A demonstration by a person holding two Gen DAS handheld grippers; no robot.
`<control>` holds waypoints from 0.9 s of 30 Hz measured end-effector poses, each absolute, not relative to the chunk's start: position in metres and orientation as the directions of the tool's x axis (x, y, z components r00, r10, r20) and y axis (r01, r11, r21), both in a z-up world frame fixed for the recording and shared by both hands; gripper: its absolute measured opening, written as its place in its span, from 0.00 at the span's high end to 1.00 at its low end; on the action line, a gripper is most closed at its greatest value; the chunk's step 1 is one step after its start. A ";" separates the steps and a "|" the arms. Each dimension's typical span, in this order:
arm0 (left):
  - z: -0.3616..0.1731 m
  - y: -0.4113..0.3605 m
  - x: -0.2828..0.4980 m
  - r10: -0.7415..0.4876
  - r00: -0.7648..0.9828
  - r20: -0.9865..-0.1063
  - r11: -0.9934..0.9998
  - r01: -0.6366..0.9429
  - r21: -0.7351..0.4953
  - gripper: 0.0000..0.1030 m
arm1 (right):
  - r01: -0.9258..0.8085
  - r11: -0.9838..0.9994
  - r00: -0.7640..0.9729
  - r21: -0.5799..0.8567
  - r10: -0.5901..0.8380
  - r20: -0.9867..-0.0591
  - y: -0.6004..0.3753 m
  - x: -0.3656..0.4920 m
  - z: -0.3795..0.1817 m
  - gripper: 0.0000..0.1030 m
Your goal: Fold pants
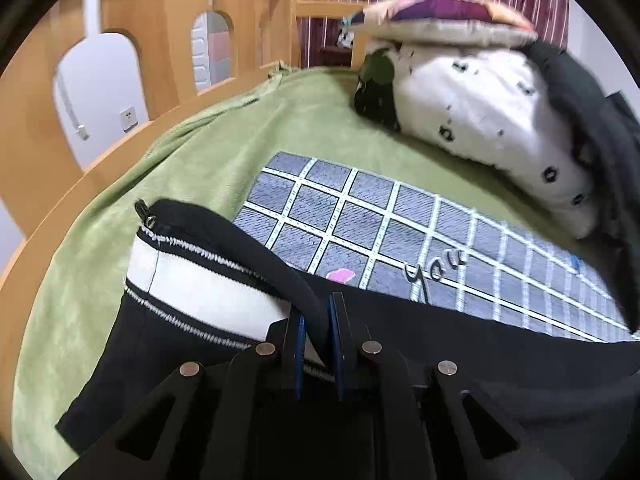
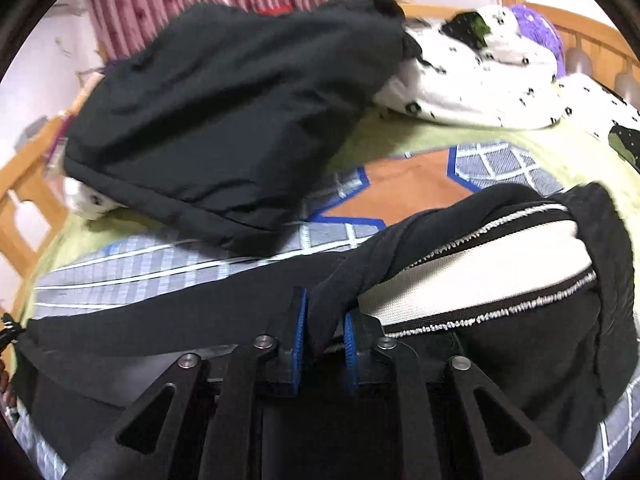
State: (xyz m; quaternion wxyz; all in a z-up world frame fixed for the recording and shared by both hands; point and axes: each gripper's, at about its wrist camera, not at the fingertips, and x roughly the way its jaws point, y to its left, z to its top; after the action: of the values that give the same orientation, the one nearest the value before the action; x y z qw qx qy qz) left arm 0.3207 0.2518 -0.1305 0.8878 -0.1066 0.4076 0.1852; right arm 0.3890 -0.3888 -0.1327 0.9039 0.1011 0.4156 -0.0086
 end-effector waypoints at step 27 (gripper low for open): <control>-0.180 0.261 0.122 -0.158 0.620 -0.769 0.812 -0.362 -0.458 0.28 | 0.105 0.944 0.582 0.314 0.197 -0.789 -0.443 0.161 -0.164 0.38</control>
State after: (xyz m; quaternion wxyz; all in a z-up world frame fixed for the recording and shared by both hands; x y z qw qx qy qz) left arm 0.1216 0.2607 -0.1804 0.8481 -0.3009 0.4319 0.0601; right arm 0.1612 -0.4435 -0.1637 0.8738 0.1658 0.4564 0.0263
